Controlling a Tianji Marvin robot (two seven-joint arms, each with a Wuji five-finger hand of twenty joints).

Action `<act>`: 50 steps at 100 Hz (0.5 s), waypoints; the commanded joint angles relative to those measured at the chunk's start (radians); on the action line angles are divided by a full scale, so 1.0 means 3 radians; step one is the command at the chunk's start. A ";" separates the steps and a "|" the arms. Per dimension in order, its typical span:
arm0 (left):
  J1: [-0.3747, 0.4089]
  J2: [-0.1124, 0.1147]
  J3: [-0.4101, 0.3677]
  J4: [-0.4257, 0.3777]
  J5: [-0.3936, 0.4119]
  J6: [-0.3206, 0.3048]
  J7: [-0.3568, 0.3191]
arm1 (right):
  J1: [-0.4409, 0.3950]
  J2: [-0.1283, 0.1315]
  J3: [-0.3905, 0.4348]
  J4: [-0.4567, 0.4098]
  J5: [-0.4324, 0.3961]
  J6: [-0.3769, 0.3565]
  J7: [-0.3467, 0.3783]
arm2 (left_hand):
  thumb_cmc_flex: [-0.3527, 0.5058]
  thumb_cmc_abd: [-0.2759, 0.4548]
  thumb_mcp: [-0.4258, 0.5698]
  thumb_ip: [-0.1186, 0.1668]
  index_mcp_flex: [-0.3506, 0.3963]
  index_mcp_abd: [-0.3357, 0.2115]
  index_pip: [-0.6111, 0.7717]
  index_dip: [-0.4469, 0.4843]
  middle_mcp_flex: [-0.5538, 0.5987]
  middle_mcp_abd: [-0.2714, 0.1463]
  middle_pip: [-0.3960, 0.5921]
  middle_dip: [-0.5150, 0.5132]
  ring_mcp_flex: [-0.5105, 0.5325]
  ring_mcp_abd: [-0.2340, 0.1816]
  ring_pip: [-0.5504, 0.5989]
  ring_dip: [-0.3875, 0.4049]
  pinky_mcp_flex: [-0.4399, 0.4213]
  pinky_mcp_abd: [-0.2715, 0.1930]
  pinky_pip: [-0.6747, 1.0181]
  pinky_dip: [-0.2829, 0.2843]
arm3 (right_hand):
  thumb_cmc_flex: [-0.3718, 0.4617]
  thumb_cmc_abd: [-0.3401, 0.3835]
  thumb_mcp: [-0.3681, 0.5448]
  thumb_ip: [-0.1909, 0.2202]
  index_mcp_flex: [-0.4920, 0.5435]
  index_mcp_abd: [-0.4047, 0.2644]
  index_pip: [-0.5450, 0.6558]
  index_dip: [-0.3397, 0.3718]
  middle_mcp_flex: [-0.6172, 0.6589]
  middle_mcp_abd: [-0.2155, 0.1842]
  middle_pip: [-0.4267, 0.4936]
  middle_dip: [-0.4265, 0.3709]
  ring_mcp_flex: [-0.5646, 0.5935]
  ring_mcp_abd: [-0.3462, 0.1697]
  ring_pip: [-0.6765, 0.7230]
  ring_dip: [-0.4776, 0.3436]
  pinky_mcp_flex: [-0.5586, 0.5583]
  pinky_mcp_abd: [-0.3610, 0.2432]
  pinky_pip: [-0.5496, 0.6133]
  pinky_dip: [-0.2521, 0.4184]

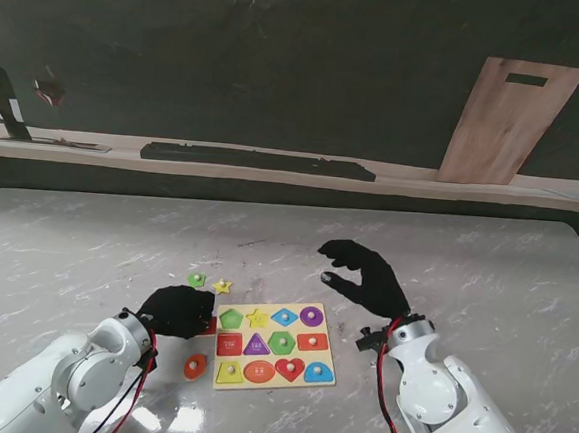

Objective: Fit puzzle pieces into a puzzle board

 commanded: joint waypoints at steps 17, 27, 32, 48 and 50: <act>-0.0107 -0.0024 0.0201 0.0004 -0.0127 0.0118 -0.0151 | -0.0034 -0.0022 0.0044 -0.0010 0.0010 -0.0051 -0.0028 | -0.0012 -0.0027 0.0148 0.0139 -0.0042 0.0061 0.0188 0.0100 -0.0016 0.0141 0.0128 0.0059 0.0022 -0.0067 0.0177 -0.0030 0.0018 -0.0199 0.0305 -0.0018 | 0.0022 0.0052 -0.0095 0.0065 0.0070 -0.0110 0.0014 0.0043 -0.0027 -0.0025 -0.0056 0.0009 -0.0017 -0.0012 0.0023 0.0024 -0.0032 0.0033 0.0012 0.0053; -0.0149 -0.0025 0.0270 0.0019 -0.0181 0.0147 -0.0194 | -0.0049 -0.0025 0.0070 -0.0016 0.0021 -0.0078 -0.0038 | -0.0013 -0.0027 0.0153 0.0141 -0.0047 0.0059 0.0186 0.0104 -0.0022 0.0146 0.0130 0.0059 0.0016 -0.0059 0.0180 -0.0032 0.0019 -0.0197 0.0305 -0.0016 | 0.0023 0.0055 -0.0096 0.0066 0.0070 -0.0111 0.0013 0.0043 -0.0024 -0.0028 -0.0057 0.0009 -0.0018 -0.0011 0.0023 0.0024 -0.0034 0.0032 0.0011 0.0053; -0.0166 -0.0025 0.0300 0.0029 -0.0192 0.0158 -0.0206 | -0.0055 -0.0026 0.0080 -0.0017 0.0024 -0.0086 -0.0042 | -0.0016 -0.0028 0.0154 0.0142 -0.0048 0.0056 0.0188 0.0108 -0.0021 0.0139 0.0132 0.0060 0.0014 -0.0063 0.0181 -0.0034 0.0018 -0.0197 0.0305 -0.0016 | 0.0024 0.0056 -0.0098 0.0065 0.0074 -0.0111 0.0013 0.0043 -0.0022 -0.0029 -0.0057 0.0010 -0.0019 -0.0012 0.0022 0.0024 -0.0034 0.0036 0.0010 0.0053; -0.0203 -0.0033 0.0399 0.0079 -0.0241 0.0212 -0.0205 | -0.0064 -0.0027 0.0096 -0.0021 0.0043 -0.0101 -0.0039 | -0.0018 -0.0018 0.0150 0.0140 -0.0057 0.0045 0.0185 0.0111 -0.0036 0.0136 0.0125 0.0055 0.0001 -0.0063 0.0178 -0.0040 0.0016 -0.0196 0.0303 -0.0014 | 0.0025 0.0056 -0.0101 0.0066 0.0072 -0.0112 0.0012 0.0044 -0.0022 -0.0027 -0.0059 0.0010 -0.0018 -0.0011 0.0021 0.0024 -0.0032 0.0038 0.0011 0.0054; -0.0206 -0.0033 0.0409 0.0085 -0.0247 0.0217 -0.0205 | -0.0065 -0.0027 0.0096 -0.0022 0.0043 -0.0101 -0.0038 | -0.0017 -0.0016 0.0149 0.0140 -0.0059 0.0043 0.0184 0.0111 -0.0037 0.0134 0.0125 0.0055 -0.0002 -0.0062 0.0177 -0.0041 0.0014 -0.0196 0.0302 -0.0014 | 0.0026 0.0058 -0.0102 0.0066 0.0073 -0.0112 0.0012 0.0045 -0.0022 -0.0030 -0.0060 0.0010 -0.0018 -0.0014 0.0021 0.0024 -0.0031 0.0036 0.0011 0.0055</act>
